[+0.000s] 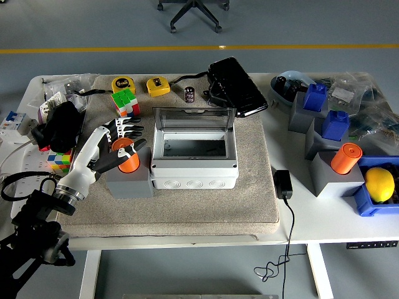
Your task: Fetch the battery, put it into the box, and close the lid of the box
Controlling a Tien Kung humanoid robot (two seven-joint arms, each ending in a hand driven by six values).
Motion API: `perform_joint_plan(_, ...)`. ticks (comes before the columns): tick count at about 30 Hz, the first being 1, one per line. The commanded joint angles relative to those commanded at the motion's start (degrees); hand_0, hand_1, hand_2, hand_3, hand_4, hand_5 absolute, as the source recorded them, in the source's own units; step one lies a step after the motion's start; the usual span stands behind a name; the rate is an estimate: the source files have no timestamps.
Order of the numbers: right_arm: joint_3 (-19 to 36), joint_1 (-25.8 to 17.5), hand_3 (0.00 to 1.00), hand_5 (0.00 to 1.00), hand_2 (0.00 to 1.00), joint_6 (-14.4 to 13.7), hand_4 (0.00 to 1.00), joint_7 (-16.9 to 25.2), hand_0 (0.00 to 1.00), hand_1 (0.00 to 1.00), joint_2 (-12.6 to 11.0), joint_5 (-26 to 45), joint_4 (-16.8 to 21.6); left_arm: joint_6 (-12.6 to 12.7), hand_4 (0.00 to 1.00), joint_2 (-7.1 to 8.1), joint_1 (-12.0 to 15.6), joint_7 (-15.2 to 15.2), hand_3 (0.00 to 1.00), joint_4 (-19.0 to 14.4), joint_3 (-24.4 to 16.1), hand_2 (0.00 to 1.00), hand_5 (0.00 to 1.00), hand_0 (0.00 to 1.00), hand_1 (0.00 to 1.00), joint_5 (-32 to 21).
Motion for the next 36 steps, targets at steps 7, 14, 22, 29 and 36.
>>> perform_joint_plan(7,0.12,0.08,0.705,0.602,0.698,-0.03,0.998,0.06,0.730,0.698,-0.11,-0.01,0.02,1.47,0.998,-0.49,-1.49,-0.20,0.565,1.63,1.96,0.563,0.209,0.648,0.623,-1.37)
perform_joint_plan(14,0.14,0.15,0.703,0.602,0.698,-0.01,0.998,0.15,0.730,0.696,-0.09,-0.06,0.20,1.47,0.998,-1.08,-2.34,-0.02,0.523,2.45,3.38,0.523,0.166,0.628,0.553,-2.55)
perform_joint_plan(22,-0.24,0.13,0.704,0.601,0.698,0.00,0.998,0.17,0.730,0.697,-0.10,0.20,0.10,1.58,0.998,-1.36,-3.43,0.01,0.502,3.07,4.90,0.498,0.142,0.551,0.516,-4.31)
perform_joint_plan(29,-0.64,0.35,0.705,0.601,0.698,-0.02,0.998,0.17,0.729,0.697,-0.21,0.28,0.16,1.90,0.998,-1.80,-4.57,-0.26,0.476,4.40,5.59,0.470,0.118,0.477,0.487,-8.14)
perform_joint_plan(36,-1.02,0.44,0.706,0.600,0.698,-0.01,0.998,0.20,0.727,0.697,-0.24,0.26,0.21,1.83,0.927,-2.06,-5.15,-0.19,0.323,5.57,5.94,0.338,0.031,0.278,0.356,-11.84)
